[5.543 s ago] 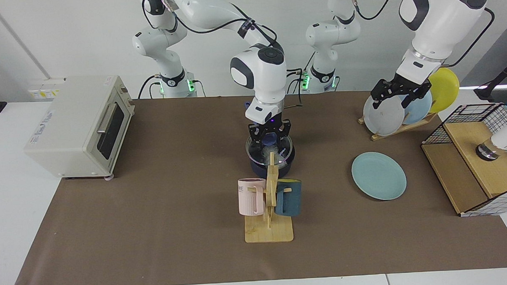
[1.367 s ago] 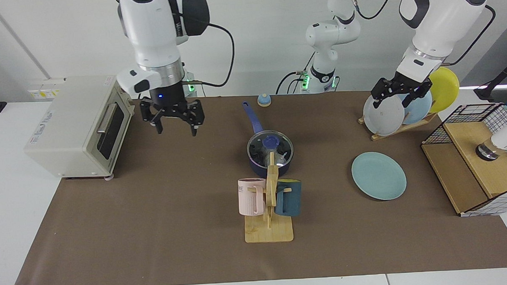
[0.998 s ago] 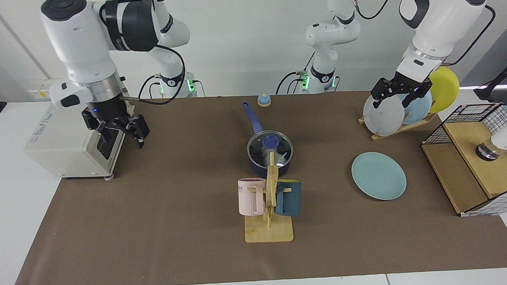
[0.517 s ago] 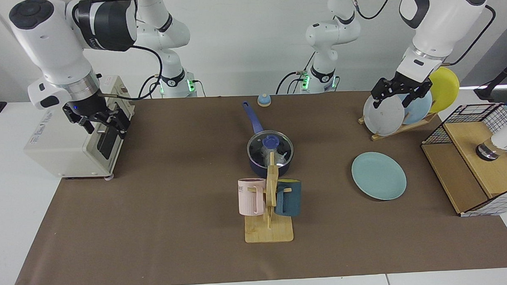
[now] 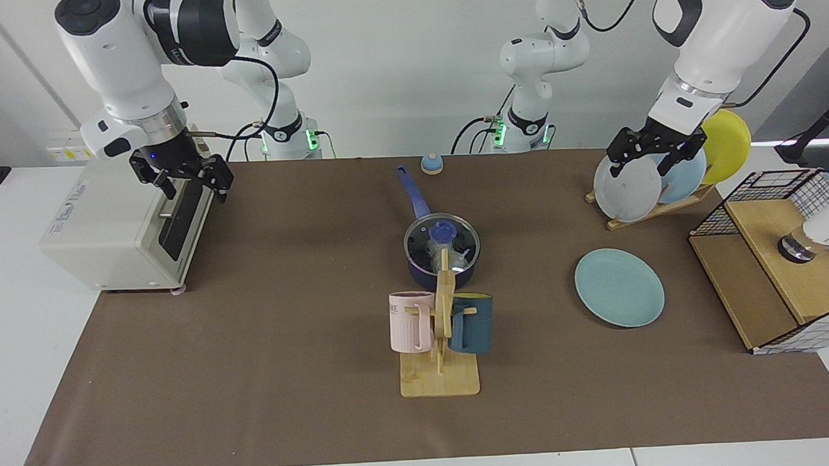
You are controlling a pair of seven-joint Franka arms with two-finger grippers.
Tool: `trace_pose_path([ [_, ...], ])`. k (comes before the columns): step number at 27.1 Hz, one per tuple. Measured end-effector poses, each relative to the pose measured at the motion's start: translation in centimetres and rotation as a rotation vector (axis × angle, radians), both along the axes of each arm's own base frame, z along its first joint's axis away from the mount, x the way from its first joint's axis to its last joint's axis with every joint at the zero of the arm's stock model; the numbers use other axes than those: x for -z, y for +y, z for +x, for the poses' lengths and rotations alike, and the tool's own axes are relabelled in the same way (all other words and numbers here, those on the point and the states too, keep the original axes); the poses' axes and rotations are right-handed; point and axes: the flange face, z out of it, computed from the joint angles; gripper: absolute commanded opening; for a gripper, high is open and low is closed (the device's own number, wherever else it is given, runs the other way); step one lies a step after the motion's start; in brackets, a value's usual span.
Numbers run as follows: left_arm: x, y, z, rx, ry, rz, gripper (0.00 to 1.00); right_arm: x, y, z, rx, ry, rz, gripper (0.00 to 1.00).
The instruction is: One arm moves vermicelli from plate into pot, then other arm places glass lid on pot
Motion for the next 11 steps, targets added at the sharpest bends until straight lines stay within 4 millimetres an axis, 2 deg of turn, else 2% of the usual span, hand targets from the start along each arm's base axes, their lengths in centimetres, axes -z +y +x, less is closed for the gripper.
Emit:
trace_pose_path([
  [11, 0.00, 0.00, 0.00, 0.000, 0.000, 0.000, 1.00, 0.48, 0.06, 0.52, -0.003, -0.031, -0.001, 0.99],
])
